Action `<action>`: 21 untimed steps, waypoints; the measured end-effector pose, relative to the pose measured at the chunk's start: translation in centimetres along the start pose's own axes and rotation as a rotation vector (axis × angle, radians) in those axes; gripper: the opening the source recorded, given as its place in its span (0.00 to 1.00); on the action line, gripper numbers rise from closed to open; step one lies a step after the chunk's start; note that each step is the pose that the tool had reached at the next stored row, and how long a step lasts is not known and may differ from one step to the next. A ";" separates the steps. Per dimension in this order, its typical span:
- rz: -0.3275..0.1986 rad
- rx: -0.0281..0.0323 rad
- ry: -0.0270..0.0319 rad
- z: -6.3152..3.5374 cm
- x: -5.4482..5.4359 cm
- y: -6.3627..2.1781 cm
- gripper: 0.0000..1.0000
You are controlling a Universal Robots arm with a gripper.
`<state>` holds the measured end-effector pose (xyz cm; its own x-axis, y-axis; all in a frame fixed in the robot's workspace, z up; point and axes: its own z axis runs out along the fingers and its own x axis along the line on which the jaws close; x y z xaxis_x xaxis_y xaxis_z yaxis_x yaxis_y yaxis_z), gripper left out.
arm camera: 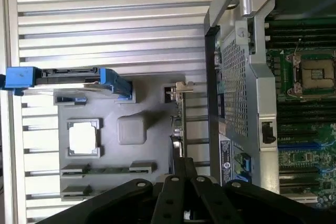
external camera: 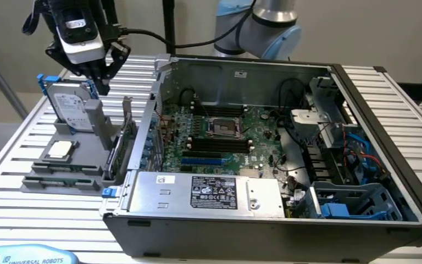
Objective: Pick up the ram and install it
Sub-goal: 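Reach for the ram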
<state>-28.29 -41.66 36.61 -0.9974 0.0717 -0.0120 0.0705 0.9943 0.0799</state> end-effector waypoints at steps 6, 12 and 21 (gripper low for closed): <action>0.000 0.0014 0.0012 0.58 2.7 -0.56 0.11; 0.000 0.0029 0.0023 1.13 5.3 -1.14 0.11; 0.001 0.0059 0.0079 1.76 8.0 -2.41 0.11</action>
<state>-36.37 -43.35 34.56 -0.9974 0.0717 -0.0042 0.0712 0.9947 0.0741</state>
